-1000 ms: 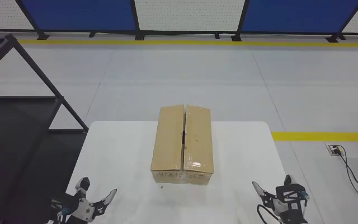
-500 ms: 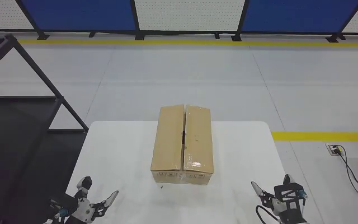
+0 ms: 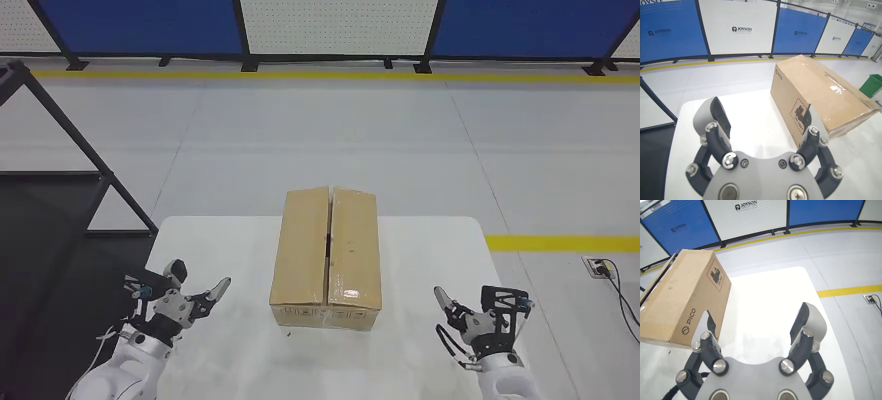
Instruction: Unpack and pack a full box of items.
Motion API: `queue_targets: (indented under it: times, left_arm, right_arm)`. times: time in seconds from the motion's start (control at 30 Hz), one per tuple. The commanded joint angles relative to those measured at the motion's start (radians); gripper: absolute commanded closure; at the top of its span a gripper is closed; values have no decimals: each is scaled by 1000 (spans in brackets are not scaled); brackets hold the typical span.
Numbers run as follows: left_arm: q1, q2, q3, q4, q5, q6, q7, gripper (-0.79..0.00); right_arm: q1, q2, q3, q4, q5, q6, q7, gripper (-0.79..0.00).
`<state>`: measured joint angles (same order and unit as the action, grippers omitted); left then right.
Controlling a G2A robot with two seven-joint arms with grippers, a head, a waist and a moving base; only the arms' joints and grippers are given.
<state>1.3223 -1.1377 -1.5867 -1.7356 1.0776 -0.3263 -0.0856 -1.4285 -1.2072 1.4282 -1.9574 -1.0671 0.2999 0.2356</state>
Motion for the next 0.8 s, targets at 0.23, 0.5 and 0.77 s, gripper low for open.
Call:
queue_targets:
  times: [0.23,0.5,0.77]
  left_arm:
    - [-5,0,6,4,5,-1,-10,-785]
    - [-41,-6,55,50,16,34,-41,-785]
    - [-101,-15,143,121,56,40,-63,-785]
  right_arm:
    - [-3,0,2,-1,-1,-5,-1,-785]
    - [-4,0,1,-2,1,-11,-2,-785]
    - [-20,-2,22,12,10,-34,26,-785]
